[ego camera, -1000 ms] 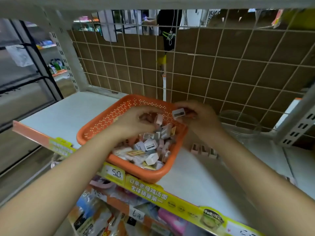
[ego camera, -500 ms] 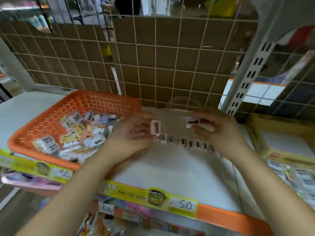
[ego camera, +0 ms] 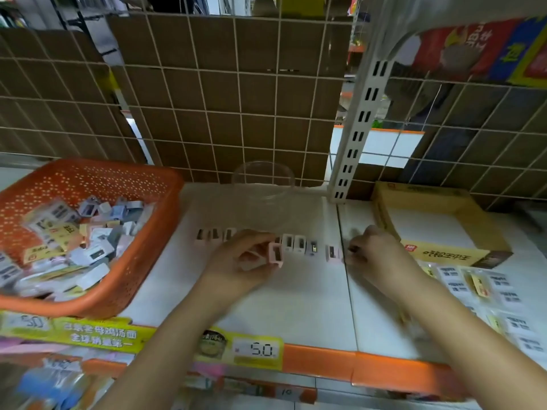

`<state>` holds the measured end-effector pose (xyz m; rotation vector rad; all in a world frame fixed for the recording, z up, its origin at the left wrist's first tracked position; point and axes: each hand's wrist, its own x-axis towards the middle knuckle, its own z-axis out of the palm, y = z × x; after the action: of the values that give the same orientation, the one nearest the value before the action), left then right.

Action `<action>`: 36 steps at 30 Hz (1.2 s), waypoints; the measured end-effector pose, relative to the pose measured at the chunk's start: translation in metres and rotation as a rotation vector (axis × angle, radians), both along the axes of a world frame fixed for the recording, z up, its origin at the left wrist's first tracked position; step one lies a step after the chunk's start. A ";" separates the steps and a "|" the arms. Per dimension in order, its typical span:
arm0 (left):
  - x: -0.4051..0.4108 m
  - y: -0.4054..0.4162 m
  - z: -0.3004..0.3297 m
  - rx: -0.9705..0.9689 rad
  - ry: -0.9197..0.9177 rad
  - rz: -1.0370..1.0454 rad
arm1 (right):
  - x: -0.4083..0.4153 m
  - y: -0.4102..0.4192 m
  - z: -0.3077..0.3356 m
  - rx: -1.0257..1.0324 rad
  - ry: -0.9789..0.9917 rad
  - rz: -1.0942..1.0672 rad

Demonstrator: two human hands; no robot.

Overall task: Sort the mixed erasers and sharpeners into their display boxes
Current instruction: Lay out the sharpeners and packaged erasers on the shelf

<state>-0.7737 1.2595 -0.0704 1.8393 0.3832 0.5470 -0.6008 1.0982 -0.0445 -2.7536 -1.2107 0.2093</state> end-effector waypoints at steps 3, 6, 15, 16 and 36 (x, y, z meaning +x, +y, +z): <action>0.004 -0.007 -0.003 -0.030 0.004 0.012 | 0.000 0.003 -0.007 -0.012 0.092 -0.024; 0.006 -0.013 -0.003 -0.054 0.007 0.025 | 0.003 0.007 -0.005 -0.002 0.173 -0.061; 0.009 -0.016 -0.002 -0.012 0.040 0.039 | 0.009 0.013 -0.007 0.084 0.281 -0.064; 0.009 -0.017 -0.001 -0.011 0.041 0.043 | 0.009 0.013 -0.008 0.101 0.284 -0.050; 0.047 -0.049 0.000 -0.015 0.022 -0.092 | -0.006 -0.024 0.025 0.377 0.261 0.280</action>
<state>-0.7263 1.2110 -0.0707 1.8398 0.3148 0.4599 -0.6069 1.0738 -0.0199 -2.1600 -1.3922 0.3186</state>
